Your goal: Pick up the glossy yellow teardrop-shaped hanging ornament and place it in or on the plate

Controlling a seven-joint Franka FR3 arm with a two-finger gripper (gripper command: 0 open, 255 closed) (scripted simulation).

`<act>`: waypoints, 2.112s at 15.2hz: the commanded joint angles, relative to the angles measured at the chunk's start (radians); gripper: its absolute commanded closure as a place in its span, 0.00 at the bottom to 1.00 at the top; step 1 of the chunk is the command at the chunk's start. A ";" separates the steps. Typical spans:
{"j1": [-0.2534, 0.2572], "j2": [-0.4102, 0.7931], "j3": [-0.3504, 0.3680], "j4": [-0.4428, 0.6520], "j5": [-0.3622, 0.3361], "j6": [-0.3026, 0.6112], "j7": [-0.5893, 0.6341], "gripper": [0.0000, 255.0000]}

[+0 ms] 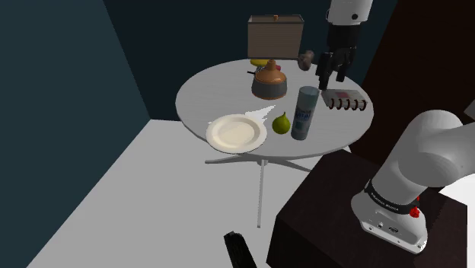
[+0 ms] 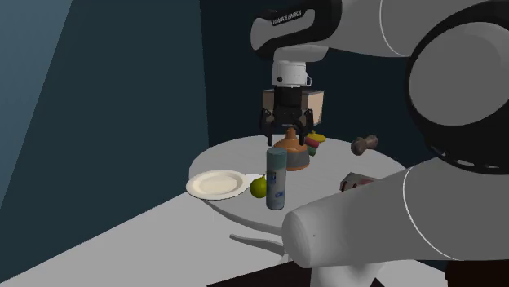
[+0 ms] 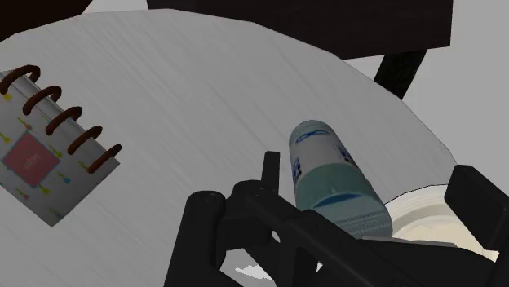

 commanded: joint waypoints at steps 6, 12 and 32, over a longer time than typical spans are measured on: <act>0.028 0.190 0.005 0.009 -0.010 0.128 -0.047 0.00; 0.058 0.437 0.017 0.061 -0.021 0.259 -0.098 0.00; 0.079 0.687 0.033 0.057 -0.036 0.455 -0.136 0.00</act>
